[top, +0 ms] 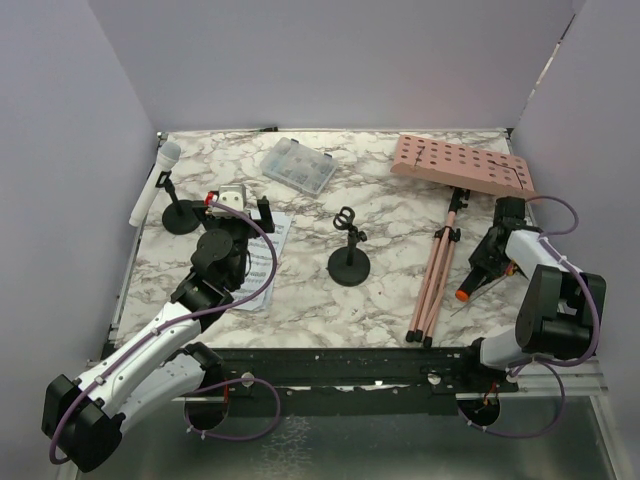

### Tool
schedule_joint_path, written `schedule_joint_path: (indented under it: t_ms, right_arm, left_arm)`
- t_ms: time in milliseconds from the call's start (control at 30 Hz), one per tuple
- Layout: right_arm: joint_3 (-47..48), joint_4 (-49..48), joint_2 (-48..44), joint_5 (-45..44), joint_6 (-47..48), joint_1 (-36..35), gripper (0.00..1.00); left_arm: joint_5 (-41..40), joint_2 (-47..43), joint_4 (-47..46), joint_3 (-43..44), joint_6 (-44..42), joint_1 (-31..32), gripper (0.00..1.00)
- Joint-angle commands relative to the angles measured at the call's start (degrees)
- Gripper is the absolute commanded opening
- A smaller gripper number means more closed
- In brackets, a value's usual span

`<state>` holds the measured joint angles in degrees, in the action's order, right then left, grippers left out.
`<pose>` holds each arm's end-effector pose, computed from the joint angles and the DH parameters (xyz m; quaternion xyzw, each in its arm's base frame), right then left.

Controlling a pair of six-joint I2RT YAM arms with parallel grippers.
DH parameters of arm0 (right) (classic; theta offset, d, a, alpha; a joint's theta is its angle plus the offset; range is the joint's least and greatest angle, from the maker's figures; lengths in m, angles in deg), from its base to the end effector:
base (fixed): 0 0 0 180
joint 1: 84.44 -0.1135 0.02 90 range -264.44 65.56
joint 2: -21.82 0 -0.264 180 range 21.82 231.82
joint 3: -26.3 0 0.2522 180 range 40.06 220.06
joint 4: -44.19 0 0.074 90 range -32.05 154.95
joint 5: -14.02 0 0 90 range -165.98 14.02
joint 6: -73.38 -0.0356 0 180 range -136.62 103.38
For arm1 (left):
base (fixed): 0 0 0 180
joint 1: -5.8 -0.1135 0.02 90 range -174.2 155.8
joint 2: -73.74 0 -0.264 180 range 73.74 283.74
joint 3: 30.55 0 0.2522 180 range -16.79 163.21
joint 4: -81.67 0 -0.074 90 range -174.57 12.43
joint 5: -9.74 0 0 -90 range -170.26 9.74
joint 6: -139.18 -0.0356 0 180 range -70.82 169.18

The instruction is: Pack up the instrument practice props

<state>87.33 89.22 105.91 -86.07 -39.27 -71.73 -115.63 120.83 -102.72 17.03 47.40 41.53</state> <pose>0.2577 -0.0645 0.1761 0.3129 0.9267 -0.0696 0.1961 0.1704 -0.0972 0.3178 -0.0047 0.6821 -0.0084 0.7312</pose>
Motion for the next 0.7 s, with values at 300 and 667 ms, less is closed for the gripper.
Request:
schedule_joint_path:
  t_ms: [300,667]
  right_arm:
    - [-4.24,-4.46,-4.32,-2.27,-4.90,0.40,0.63]
    - [-3.82,-4.20,-17.16,0.51,-2.19,0.41,0.84]
  left_arm:
    - [5.96,-0.65,3.48,2.77,1.49,-0.13,0.99]
    - [23.45,-0.72,11.07,5.67,3.78,-0.13,0.99]
